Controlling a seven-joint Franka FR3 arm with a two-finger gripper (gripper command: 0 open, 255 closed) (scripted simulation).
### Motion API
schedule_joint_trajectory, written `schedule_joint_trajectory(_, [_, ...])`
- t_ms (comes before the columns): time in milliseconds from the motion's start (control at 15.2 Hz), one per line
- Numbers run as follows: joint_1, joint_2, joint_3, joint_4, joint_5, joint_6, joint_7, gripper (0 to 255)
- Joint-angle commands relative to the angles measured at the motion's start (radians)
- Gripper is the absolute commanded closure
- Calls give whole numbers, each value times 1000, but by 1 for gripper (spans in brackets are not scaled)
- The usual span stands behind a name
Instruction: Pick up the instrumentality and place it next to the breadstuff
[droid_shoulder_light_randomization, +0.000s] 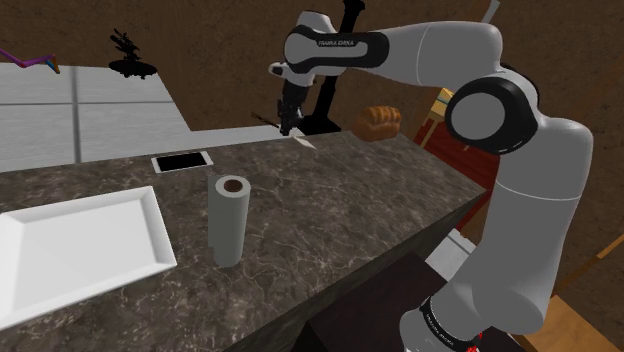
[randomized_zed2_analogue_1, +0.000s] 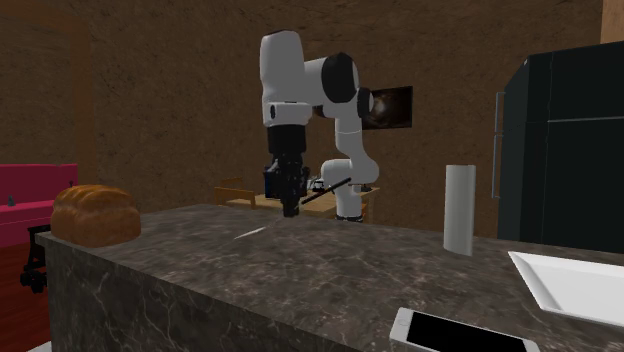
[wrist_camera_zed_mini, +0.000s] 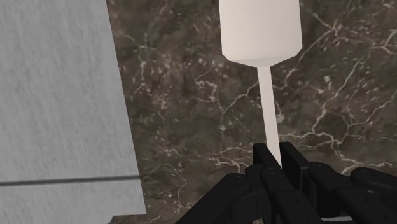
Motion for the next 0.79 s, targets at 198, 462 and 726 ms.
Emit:
schedule_joint_trajectory(198, [-1, -9, -1, 54, -3, -63, 6, 255])
schedule_joint_trajectory(462, [-3, -9, -2, 107, -4, -116, 10, 255])
schedule_joint_trajectory(726, [-6, -5, -2, 167, -5, -172, 14, 255])
